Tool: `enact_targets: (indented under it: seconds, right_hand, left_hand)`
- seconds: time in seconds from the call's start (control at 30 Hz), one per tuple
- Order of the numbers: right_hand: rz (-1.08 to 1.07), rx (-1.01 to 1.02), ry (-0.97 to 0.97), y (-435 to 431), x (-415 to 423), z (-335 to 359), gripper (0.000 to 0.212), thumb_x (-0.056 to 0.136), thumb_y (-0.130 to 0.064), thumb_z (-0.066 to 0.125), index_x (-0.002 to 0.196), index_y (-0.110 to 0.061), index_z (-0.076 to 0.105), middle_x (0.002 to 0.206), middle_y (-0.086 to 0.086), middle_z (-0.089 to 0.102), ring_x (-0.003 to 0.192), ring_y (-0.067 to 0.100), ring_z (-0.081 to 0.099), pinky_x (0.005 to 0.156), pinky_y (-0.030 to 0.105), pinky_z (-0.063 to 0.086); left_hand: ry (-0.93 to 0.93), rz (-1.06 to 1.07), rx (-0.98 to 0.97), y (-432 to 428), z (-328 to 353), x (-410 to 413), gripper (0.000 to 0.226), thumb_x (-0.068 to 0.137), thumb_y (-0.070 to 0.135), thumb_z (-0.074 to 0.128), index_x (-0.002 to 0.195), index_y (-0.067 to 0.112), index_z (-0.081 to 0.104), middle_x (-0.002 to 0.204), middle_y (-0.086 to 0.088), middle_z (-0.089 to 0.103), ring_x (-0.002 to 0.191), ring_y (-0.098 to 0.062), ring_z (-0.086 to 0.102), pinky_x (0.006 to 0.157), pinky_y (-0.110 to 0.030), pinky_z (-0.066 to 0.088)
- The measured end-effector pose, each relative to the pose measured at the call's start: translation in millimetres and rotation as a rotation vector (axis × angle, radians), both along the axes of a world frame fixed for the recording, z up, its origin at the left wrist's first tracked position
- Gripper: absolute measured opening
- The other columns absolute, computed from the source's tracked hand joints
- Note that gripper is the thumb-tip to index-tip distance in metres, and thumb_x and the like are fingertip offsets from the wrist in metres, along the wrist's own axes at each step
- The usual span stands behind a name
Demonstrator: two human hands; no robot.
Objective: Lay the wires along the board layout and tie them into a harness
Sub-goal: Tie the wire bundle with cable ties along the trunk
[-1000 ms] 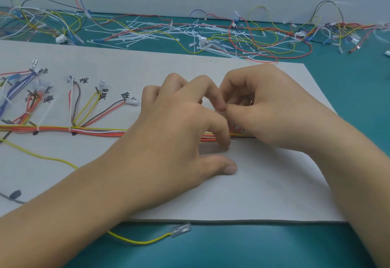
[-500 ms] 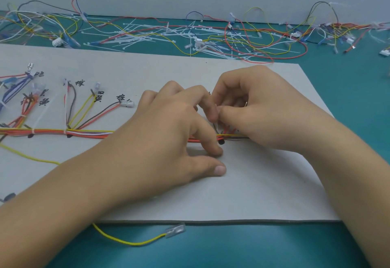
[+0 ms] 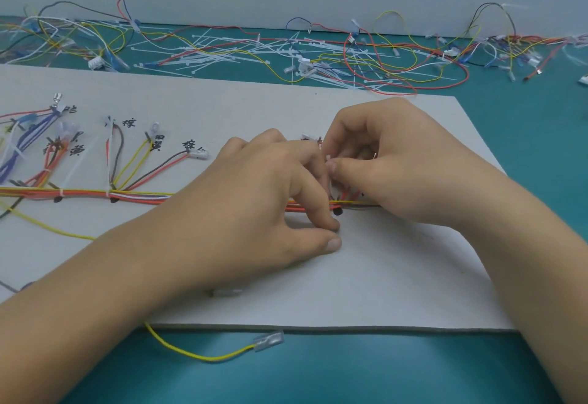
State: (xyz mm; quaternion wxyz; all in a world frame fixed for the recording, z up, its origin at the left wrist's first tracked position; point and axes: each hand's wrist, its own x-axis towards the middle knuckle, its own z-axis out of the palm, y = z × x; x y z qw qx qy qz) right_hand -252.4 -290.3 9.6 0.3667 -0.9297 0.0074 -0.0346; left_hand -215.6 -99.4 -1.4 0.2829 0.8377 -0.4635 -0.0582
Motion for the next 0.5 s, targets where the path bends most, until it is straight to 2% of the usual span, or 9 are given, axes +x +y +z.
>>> enact_targets:
  seconds: [0.2,0.27,0.4,0.5]
  right_hand:
    - [0.008,0.022,0.016,0.8,-2.0,2.3,0.017,0.082,-0.006,0.063,0.081,-0.022,0.069,0.065,-0.003,0.073,0.059,0.011,0.068,0.062,0.039,0.06]
    - [0.009,0.023,0.022,0.1,-1.8,2.6,0.018,0.082,-0.005,0.063,0.08,-0.022,0.069,0.065,-0.003,0.073,0.059,0.011,0.069,0.059,0.035,0.059]
    - [0.017,0.052,0.035,-3.3,-2.0,3.9,0.019,0.085,-0.005,0.065,0.078,-0.022,0.069,0.065,-0.002,0.073,0.056,0.01,0.068,0.051,0.019,0.048]
    - [0.041,0.043,0.062,-5.7,-2.6,5.8,0.015,0.087,-0.009,0.069,0.079,-0.021,0.07,0.065,-0.004,0.073,0.057,0.009,0.067,0.052,0.021,0.05]
  left_hand:
    - [-0.121,-0.007,-0.016,-1.1,0.6,-3.4,0.009,0.077,0.039,0.07,0.076,0.037,0.079,0.102,0.019,0.063,0.102,-0.017,0.052,0.088,-0.045,0.037]
    - [-0.163,0.022,-0.024,-2.2,1.4,-3.4,0.008,0.079,0.036,0.068,0.077,0.034,0.076,0.106,0.018,0.062,0.102,-0.018,0.05,0.088,-0.043,0.035]
    - [-0.23,0.1,-0.018,-0.8,3.3,-4.7,0.011,0.085,0.044,0.066,0.079,0.036,0.07,0.123,0.019,0.056,0.113,-0.019,0.043,0.088,-0.035,0.019]
    - [-0.42,0.173,-0.025,0.5,4.6,-7.2,0.015,0.085,0.047,0.068,0.076,0.036,0.072,0.14,0.014,0.052,0.125,-0.029,0.04,0.09,-0.04,0.016]
